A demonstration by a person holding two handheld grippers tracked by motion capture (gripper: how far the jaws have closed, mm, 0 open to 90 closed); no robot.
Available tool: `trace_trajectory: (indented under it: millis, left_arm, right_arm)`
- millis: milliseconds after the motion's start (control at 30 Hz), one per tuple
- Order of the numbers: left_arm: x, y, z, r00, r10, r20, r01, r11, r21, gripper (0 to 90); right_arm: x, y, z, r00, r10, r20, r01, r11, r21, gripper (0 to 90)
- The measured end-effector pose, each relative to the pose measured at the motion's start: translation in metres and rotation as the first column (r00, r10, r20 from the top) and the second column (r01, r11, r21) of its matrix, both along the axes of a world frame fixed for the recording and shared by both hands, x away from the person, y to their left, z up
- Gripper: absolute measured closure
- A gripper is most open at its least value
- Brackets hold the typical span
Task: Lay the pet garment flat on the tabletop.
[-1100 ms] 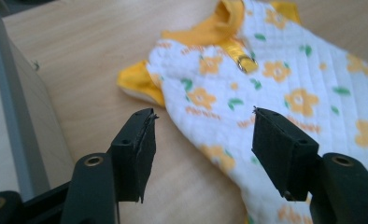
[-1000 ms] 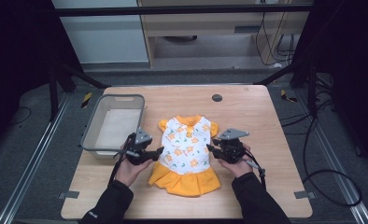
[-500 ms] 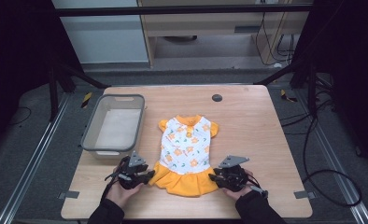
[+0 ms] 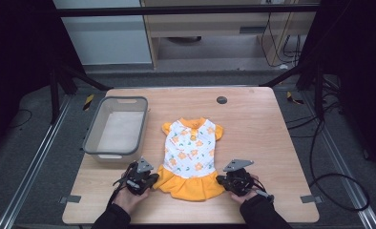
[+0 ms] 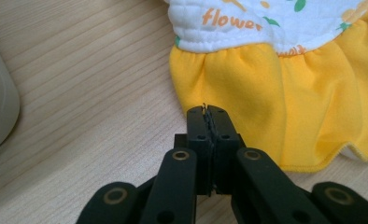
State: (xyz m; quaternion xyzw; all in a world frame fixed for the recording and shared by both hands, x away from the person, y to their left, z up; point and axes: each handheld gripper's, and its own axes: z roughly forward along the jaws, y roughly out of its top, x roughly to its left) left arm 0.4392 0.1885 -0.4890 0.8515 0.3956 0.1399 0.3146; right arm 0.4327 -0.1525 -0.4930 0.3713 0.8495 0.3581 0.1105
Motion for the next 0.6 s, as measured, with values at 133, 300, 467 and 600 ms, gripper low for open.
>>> trace_trajectory:
  millis: [133,300,467,600]
  left_arm:
    - [-0.001,0.000,0.001,1.0000,0.000,0.009,0.000,1.0000,0.002,90.0]
    - [-0.003,0.003,0.006,0.9994,-0.001,0.034,0.001,1.0000,-0.005,90.0]
    - [-0.006,0.000,0.002,0.9999,-0.013,0.006,0.013,0.9999,-0.003,90.0]
    - [-0.013,0.000,0.007,0.9983,-0.030,0.050,0.030,0.9995,-0.006,89.1]
  right_arm:
    - [0.001,-0.007,0.004,0.9998,-0.019,0.006,0.019,0.9998,0.011,87.4]
    - [0.004,-0.019,0.008,0.9982,-0.059,0.009,0.059,0.9982,0.012,87.3]
    - [0.006,-0.024,0.005,0.9972,-0.074,0.004,0.074,0.9969,-0.024,86.0]
    - [0.004,-0.024,0.007,0.9976,-0.063,0.028,0.064,0.9977,-0.022,81.7]
